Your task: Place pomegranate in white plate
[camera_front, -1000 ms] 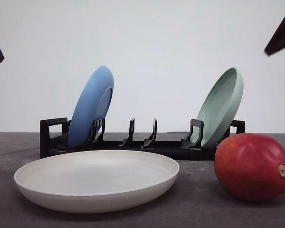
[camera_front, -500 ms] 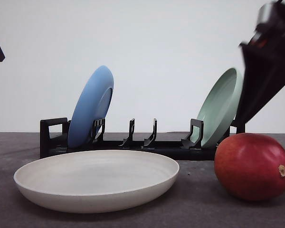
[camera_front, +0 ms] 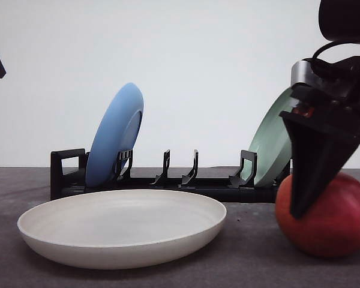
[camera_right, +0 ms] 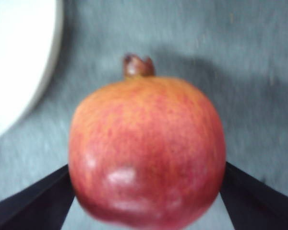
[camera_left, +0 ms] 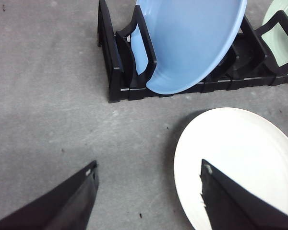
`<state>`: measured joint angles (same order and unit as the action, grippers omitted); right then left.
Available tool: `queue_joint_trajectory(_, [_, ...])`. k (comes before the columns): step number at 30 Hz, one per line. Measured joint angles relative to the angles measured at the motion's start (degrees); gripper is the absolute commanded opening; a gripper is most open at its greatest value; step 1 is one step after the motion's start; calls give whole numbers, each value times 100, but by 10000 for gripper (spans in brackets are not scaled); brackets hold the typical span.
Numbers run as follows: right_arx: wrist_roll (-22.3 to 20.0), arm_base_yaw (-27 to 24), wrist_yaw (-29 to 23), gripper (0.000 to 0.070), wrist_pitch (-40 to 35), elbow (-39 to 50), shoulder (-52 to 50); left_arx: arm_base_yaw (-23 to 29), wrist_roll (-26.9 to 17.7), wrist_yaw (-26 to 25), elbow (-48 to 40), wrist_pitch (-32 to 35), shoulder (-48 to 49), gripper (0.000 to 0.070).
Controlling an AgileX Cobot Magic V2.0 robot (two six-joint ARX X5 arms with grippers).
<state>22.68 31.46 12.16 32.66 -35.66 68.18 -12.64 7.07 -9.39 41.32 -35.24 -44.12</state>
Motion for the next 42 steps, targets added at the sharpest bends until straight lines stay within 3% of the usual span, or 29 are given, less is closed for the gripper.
queue_joint_trajectory(5, [-138,12,-271,537,903,-587,14,0,0,0,0,31,0,392])
queue_joint_trajectory(13, [-1014,486,-1364,539,2463,-2129,759,0,0,0,0,58,0,392])
queue_joint_trajectory(15, [-1178,589,-1377,558,2503,-2356,1034,0,0,0,0,65,0,392])
queue_joint_trajectory(18, [-1331,661,-1348,667,2402,-2462,1256,0,0,0,0,68,0,392])
queue_joint_trajectory(19, [-1345,672,-1330,670,2361,-2463,1264,0,0,0,0,69,0,392])
queue_joint_trajectory(34, [-1389,648,-917,666,1983,-2463,1680,0,0,0,0,166,0,390])
queue_joint_trajectory(42, [-1396,630,-913,612,2106,-2461,2113,0,0,0,0,166,0,390])
